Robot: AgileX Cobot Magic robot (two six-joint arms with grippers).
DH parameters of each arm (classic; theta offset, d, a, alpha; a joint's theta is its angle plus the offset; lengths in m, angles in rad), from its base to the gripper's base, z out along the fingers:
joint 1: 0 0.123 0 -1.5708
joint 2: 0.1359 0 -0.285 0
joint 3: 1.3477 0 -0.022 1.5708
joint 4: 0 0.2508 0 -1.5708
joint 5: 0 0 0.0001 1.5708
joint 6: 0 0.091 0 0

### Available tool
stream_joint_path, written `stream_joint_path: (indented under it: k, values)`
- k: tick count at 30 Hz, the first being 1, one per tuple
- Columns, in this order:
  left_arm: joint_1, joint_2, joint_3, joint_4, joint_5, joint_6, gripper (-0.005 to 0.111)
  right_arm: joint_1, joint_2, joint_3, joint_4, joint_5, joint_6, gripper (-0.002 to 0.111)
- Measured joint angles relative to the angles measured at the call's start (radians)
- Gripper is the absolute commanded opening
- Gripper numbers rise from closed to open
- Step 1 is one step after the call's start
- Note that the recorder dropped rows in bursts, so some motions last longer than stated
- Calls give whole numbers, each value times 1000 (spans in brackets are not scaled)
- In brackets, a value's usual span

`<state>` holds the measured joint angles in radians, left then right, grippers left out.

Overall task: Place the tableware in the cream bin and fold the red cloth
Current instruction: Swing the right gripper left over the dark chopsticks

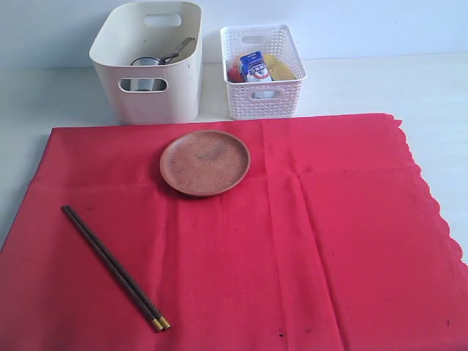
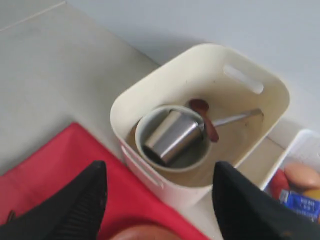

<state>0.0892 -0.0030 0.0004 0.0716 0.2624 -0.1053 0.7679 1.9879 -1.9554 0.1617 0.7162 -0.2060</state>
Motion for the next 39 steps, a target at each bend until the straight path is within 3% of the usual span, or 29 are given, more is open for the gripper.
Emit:
stream_joint_path:
  k: [3, 8, 16, 32, 39]
  values:
    - [0, 0, 0, 0, 0, 0, 2, 0, -38, 0, -5, 157, 4, 51]
    - [0, 0, 0, 0, 0, 0, 2, 20, -61, 19, -15, 340, 1, 29]
    - [0, 0, 0, 0, 0, 0, 2, 163, -64, 185, -15, 301, -31, 7]
    - [0, 0, 0, 0, 0, 0, 2, 366, 4, 360, -15, 167, -46, 9]
    - [0, 0, 0, 0, 0, 0, 2, 433, 148, 360, -23, 55, 3, 41]
